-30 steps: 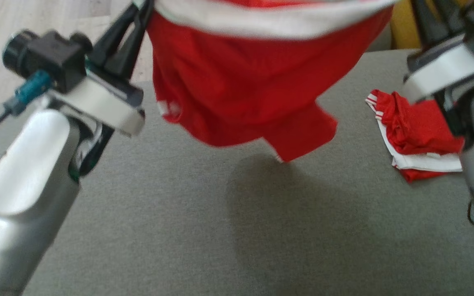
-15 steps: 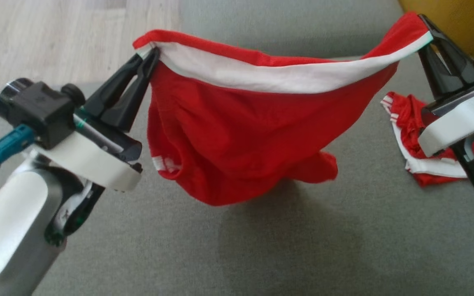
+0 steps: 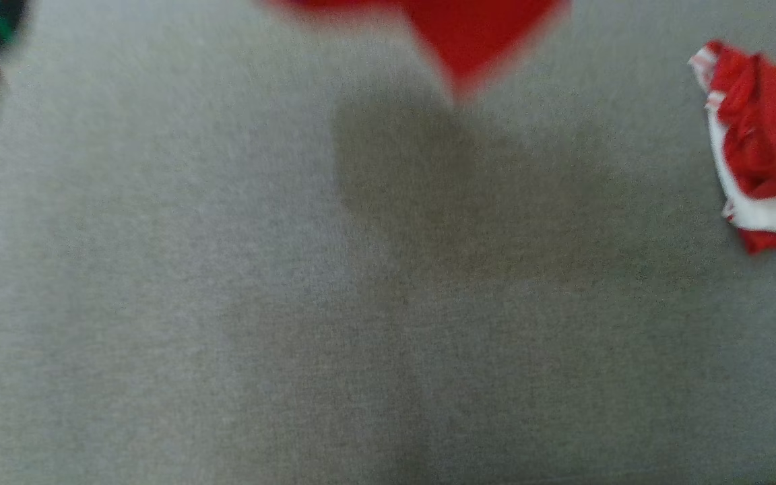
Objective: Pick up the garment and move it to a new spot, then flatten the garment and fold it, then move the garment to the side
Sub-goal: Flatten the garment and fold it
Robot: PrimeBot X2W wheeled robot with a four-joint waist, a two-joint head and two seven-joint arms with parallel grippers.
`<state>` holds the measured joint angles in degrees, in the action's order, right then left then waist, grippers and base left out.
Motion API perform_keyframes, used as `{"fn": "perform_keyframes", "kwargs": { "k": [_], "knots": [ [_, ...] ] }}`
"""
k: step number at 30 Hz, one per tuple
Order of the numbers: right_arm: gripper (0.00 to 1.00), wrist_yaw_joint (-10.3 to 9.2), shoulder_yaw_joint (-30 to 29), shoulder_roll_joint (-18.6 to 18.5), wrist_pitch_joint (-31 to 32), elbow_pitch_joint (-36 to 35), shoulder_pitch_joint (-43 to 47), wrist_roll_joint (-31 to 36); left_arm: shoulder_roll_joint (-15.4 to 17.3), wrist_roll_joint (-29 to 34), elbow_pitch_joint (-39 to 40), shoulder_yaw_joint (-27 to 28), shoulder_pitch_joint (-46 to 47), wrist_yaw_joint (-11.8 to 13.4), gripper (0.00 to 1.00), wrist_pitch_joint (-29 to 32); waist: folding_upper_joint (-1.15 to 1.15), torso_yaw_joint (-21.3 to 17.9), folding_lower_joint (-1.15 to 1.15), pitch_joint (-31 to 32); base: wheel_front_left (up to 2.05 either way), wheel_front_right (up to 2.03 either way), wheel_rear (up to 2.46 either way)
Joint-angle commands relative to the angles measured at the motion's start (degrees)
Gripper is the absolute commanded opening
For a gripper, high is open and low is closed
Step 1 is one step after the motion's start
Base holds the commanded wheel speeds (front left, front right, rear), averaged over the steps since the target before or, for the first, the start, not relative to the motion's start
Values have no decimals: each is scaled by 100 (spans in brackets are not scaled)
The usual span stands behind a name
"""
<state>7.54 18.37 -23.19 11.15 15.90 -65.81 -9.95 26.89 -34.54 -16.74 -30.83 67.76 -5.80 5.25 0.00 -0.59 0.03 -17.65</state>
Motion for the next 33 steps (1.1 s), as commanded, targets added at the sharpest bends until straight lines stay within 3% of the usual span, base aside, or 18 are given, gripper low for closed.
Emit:
{"fn": "perform_keyframes", "kwargs": {
  "k": [1, 5, 10, 16, 20, 26, 33],
  "knots": [
    [0, -5, -85, 298, -410, 479, -601, 159, 180, 175, -450, 330, 823, -58, 0, -347, 0, -97, -3, -716, 0, 0, 0],
    [0, -5, -196, 683, -1146, 1613, -1384, 534, -32, 357, -1487, 183, 1676, -135, 0, -1120, 0, -115, -3, -955, 0, 0, 0],
    [0, -5, -164, 960, -1581, 2527, -1479, 735, -279, 304, -2187, -132, 1893, -163, 0, -1676, 0, -107, -3, -1068, 0, 0, 0],
    [0, -5, 220, 1016, -1874, 3612, -1044, 756, -464, -177, -2482, -909, 1344, -167, 0, -1979, 0, -7, -3, -1118, 0, 0, 0],
    [0, -5, 971, 851, -1859, 4222, -509, 484, -352, -451, -2139, -1619, 515, -168, 0, -2020, 0, 89, -3, -917, 0, 0, 0],
    [0, -5, 2097, 495, -1550, 4317, 217, -366, -93, -633, -1561, -2185, -639, -168, 0, -2023, 0, 198, -3, -403, 0, 0, 0],
    [0, -5, 3498, -375, -759, 3416, 922, -1770, 152, -768, -1080, -2627, -1589, -169, 0, -2024, 0, 245, -3, 203, 0, 0, 0]
  ]
}}
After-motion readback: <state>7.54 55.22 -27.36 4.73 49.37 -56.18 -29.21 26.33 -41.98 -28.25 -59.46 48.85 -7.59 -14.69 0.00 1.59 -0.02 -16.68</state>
